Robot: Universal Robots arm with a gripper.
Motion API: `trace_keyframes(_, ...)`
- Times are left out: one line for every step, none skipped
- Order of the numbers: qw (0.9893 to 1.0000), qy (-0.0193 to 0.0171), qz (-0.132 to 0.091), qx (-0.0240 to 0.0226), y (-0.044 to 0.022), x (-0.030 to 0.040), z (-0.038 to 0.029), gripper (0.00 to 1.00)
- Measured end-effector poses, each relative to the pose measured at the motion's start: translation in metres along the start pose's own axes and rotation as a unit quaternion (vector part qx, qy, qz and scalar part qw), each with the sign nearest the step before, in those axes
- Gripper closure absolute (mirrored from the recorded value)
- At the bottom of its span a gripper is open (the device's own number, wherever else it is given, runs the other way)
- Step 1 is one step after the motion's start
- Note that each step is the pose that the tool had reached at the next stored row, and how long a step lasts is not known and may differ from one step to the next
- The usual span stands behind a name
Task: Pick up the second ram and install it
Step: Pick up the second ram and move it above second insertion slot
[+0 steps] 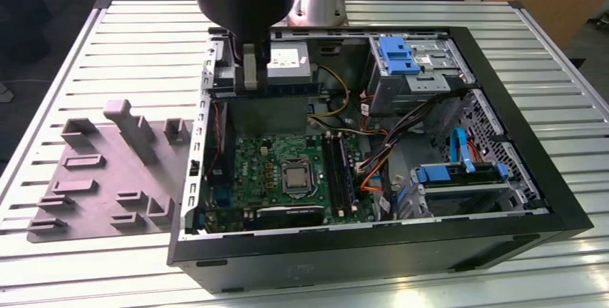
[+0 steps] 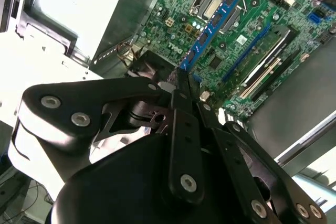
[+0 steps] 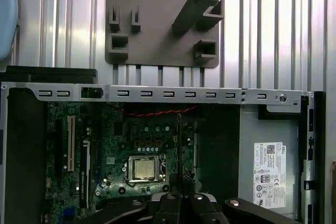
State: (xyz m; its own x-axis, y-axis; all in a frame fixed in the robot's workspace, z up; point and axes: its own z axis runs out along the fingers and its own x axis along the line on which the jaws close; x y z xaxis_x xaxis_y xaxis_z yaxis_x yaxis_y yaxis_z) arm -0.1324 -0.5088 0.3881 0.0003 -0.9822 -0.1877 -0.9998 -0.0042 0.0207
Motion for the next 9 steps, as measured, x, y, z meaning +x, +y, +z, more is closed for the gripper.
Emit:
trace_keyframes(1.0, 0.0, 0.0, 0.0, -0.0014, 0.0, 0.0, 0.88)
trace_keyframes(1.0, 0.0, 0.0, 0.0, -0.0028, 0.0, -0.0001, 0.88)
trace_keyframes(1.0, 0.0, 0.0, 0.0, -0.004, 0.0, -0.0001, 0.88)
trace_keyframes(1.0, 0.0, 0.0, 0.0, -0.0053, 0.0, -0.0001, 0.88)
trace_keyframes(1.0, 0.0, 0.0, 0.0, -0.0065, 0.0, -0.0002, 0.88)
trace_keyframes(1.0, 0.0, 0.0, 0.0, -0.0077, 0.0, -0.0001, 0.88)
trace_keyframes(1.0, 0.0, 0.0, 0.0, -0.0089, 0.0, -0.0002, 0.88)
trace_keyframes(1.0, 0.0, 0.0, 0.0, -0.0102, 0.0, -0.0002, 0.88)
trace_keyframes(1.0, 0.0, 0.0, 0.0, -0.0115, 0.0, -0.0002, 0.88)
